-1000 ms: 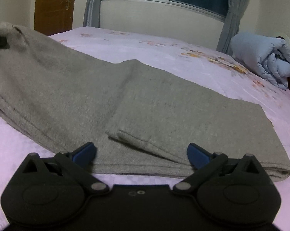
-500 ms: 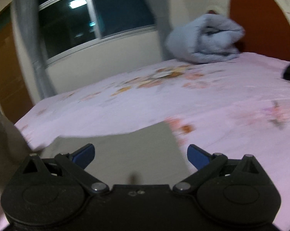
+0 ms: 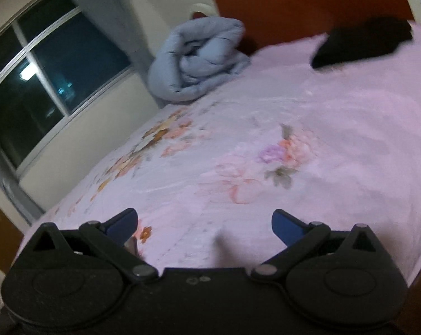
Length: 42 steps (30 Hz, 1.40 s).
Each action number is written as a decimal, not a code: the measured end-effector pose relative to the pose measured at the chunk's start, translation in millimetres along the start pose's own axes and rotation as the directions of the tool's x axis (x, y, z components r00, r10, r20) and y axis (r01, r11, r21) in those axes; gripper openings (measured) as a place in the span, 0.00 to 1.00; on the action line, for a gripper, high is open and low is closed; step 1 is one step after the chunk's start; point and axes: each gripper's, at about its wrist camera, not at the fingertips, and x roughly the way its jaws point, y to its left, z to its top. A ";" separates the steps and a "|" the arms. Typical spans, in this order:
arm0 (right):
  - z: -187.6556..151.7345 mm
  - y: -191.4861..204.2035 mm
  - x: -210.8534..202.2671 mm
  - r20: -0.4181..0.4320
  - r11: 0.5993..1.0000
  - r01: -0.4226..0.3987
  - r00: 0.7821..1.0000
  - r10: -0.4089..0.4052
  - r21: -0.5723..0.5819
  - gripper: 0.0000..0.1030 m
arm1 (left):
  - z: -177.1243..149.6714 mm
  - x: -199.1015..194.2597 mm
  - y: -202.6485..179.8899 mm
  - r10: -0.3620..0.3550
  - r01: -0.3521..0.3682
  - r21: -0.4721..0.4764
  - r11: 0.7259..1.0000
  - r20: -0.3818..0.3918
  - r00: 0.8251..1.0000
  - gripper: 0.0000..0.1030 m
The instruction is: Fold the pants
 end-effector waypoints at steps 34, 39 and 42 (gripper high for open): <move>-45.3 134.9 44.7 -0.207 0.908 -0.402 0.884 0.419 0.118 0.22 | -179.1 -153.0 240.2 0.269 -0.161 -0.754 0.637 0.021 0.963 0.94; -59.9 83.2 41.4 -0.086 0.831 -0.497 0.844 0.530 0.251 0.22 | -194.7 -152.6 244.2 0.253 -0.113 -0.777 0.619 0.061 0.966 0.94; -87.4 21.9 72.0 -0.207 0.857 -0.252 0.904 0.374 0.449 0.22 | -199.3 -151.0 244.6 0.240 -0.100 -0.771 0.629 0.071 0.968 0.93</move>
